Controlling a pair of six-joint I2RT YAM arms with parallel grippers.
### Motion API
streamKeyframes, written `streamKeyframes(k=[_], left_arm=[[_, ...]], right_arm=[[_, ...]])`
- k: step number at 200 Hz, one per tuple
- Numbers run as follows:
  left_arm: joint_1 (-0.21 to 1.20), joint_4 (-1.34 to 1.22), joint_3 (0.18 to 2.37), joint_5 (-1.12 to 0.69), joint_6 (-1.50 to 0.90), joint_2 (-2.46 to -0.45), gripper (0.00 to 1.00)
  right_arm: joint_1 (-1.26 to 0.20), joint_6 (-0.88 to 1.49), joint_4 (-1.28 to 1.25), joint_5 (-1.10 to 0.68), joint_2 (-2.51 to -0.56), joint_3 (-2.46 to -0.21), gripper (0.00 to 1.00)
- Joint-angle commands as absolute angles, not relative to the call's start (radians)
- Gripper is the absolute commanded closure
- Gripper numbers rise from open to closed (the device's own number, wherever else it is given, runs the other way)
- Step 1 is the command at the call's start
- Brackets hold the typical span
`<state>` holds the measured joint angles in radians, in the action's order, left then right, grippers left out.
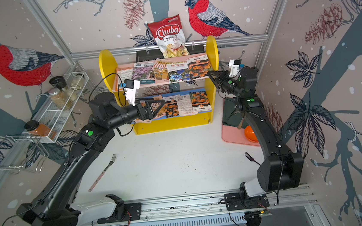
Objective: Take the seed bag off the shelf
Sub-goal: Pick up the seed packet from the shelf.
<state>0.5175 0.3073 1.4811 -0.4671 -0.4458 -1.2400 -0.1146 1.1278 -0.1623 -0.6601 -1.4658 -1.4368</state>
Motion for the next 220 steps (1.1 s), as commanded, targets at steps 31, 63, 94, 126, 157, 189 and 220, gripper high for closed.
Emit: streamKeyframes(k=[31,63,94,126,157,189,220], left_arm=[[0.521,0.272,1.473,-0.462,-0.439,-1.236,0.01],[0.519,0.268,1.470,-0.462,-0.440,-1.232,0.01],[0.520,0.267,1.472,-0.461,-0.440,-1.232,0.01],[0.519,0.244,1.470,-0.462,-0.453,-1.231,0.01],[0.522,0.174,1.448,-0.459,-0.495,-1.227,0.01],[0.520,0.108,1.435,-0.484,-0.540,-1.237,0.01],[0.525,0.101,1.429,-0.479,-0.540,-1.230,0.01]], right_arm=[[-0.112,1.121,-0.207,-0.649,-1.448,-1.418,0.94],[-0.112,1.118,-0.227,-0.648,-1.441,-1.403,0.99],[-0.112,1.121,-0.260,-0.648,-1.425,-1.391,1.00],[-0.112,1.120,-0.278,-0.647,-1.404,-1.382,1.00],[-0.112,1.122,-0.294,-0.654,-1.380,-1.362,1.00],[-0.112,1.117,-0.315,-0.663,-1.338,-1.325,1.00],[-0.113,1.110,-0.318,-0.676,-1.267,-1.266,1.00]])
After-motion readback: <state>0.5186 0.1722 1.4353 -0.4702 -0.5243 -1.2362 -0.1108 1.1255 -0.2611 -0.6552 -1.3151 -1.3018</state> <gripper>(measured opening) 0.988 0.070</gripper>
